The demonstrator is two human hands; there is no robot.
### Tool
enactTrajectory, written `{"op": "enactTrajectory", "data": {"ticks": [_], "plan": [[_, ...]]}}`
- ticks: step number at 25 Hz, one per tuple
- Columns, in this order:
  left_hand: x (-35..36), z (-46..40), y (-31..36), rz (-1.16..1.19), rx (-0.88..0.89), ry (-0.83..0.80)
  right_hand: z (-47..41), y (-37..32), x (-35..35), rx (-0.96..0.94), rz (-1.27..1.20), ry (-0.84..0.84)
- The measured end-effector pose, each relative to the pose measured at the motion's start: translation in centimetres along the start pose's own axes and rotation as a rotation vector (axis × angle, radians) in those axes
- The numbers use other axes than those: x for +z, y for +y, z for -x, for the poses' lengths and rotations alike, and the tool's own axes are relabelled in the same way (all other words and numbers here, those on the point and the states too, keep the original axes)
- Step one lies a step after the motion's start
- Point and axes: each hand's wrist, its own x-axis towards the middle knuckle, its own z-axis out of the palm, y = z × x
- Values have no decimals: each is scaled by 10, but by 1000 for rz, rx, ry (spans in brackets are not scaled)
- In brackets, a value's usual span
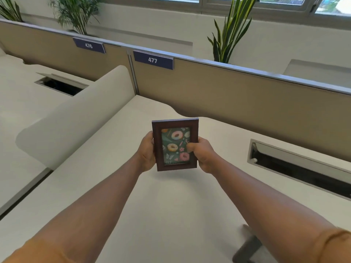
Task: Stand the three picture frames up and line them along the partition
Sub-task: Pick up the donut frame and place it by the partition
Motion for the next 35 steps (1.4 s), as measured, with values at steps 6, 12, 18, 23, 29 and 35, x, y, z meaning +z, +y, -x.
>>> {"op": "enactTrajectory", "data": {"ticks": [6, 12, 18, 23, 29, 35], "plan": [[-45, -62, 6, 8, 21, 121, -81, 9, 25, -34, 35, -62], [-84, -95, 5, 41, 85, 178, -130, 17, 49, -53, -4, -118], [-96, -101, 8, 79, 121, 181, -147, 15, 66, -60, 5, -154], [-98, -103, 7, 66, 124, 196, -151, 18, 69, -64, -14, -154], [-97, -107, 4, 77, 129, 231, -153, 19, 71, -69, -17, -122], [-99, -106, -1, 151, 99, 200, -154, 19, 70, -61, 7, -128]]}}
